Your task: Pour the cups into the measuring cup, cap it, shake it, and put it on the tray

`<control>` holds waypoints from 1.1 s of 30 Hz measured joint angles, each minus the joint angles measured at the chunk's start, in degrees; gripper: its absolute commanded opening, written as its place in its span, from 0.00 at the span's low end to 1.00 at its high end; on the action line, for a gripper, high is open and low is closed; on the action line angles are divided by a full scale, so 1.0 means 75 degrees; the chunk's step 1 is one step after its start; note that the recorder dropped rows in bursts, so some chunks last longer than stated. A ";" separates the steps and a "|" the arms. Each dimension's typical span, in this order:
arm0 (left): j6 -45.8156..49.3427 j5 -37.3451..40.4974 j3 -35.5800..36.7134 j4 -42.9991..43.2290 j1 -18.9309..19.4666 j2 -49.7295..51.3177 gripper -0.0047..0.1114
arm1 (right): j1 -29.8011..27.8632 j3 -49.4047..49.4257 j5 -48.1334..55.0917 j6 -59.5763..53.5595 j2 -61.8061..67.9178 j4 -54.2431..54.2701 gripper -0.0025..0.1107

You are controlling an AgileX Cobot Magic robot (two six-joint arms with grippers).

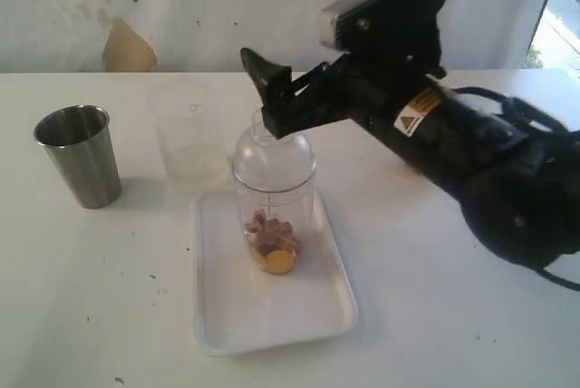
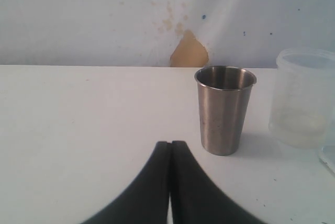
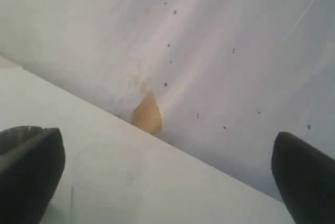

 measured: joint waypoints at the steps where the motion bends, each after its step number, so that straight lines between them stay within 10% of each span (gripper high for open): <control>1: 0.0000 0.0000 0.0000 0.0000 0.0000 0.0000 0.04 | 0.0000 0.0000 0.0257 -0.0022 -0.0216 0.0031 0.86; 5: 0.0000 0.0000 0.0000 0.0000 0.0000 0.0000 0.04 | 0.0000 0.0000 0.2538 -0.0039 -0.1888 -0.0132 0.20; 7: 0.0000 0.0000 0.0000 0.0000 0.0000 0.0000 0.04 | 0.0000 0.0000 0.3435 0.0029 -0.2669 -0.0165 0.02; 22: 0.0000 0.0000 0.0000 0.0000 0.0000 0.0000 0.04 | 0.0000 0.0000 0.7348 0.1032 -0.8154 -0.0165 0.02; 33: 0.0000 0.0000 0.0000 0.0000 0.0000 0.0000 0.04 | 0.0000 0.0000 0.7644 0.1032 -1.0317 -0.0165 0.02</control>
